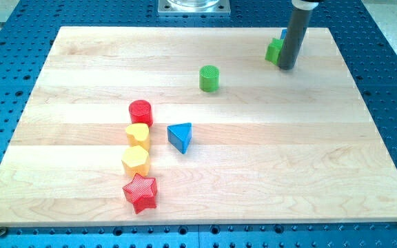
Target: Move the green blocks to the left of the blue cube
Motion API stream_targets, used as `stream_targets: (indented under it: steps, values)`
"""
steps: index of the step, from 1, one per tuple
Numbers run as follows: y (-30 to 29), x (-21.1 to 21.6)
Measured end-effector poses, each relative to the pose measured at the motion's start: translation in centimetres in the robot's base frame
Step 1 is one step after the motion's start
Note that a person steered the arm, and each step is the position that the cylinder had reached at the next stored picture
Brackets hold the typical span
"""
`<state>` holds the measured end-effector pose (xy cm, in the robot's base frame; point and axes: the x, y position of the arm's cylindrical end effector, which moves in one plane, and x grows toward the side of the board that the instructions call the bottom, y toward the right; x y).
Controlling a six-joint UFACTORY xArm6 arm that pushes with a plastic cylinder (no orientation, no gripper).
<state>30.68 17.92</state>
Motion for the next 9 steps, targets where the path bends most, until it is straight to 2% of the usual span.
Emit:
stream_targets:
  steps: [1, 2, 3, 4, 5, 6, 7, 8, 9]
  values:
    - [-3.5, 10.4]
    - [-12.5, 13.5]
    - [-15.9, 8.8]
    - [-16.8, 7.3]
    - [-11.7, 2.8]
    - [-11.4, 1.7]
    - [-15.2, 0.9]
    - [-11.3, -3.5]
    - [-13.7, -3.7]
